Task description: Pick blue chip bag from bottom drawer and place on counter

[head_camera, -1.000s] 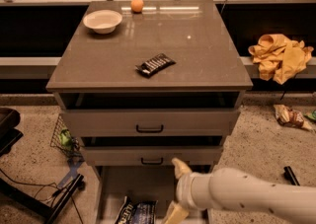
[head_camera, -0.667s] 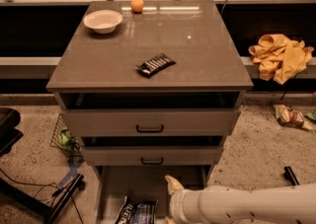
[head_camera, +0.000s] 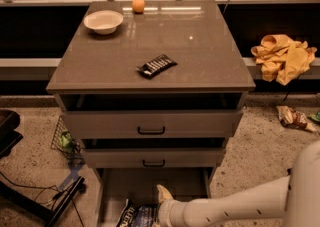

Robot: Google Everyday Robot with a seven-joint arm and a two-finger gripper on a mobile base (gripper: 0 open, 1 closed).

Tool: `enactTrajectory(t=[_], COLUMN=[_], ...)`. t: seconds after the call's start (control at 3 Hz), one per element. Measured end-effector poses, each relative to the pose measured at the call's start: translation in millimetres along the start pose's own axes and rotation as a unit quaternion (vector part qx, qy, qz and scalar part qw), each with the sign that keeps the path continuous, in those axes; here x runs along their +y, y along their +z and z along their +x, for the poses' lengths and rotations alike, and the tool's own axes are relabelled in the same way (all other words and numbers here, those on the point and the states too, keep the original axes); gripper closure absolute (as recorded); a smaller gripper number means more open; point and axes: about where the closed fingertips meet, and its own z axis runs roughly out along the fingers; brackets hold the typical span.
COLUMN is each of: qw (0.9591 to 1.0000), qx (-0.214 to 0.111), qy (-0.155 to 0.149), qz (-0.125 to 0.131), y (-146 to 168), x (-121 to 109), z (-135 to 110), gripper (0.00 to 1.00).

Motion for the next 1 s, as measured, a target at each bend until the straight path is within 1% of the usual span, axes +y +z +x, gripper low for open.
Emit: enactTrajectory(t=[0.33,0.67,1.0], qw=[0.9995,0.9967,0.9929], qx=[-0.004,-0.007,-0.024], qy=[-0.006,-0.018,-0.014], qz=[-0.030,-0.079,-0.115], y=[32,86,143], x=[12,27,32], z=[-4,2,8], gripper=[0.00,0.00,0.00])
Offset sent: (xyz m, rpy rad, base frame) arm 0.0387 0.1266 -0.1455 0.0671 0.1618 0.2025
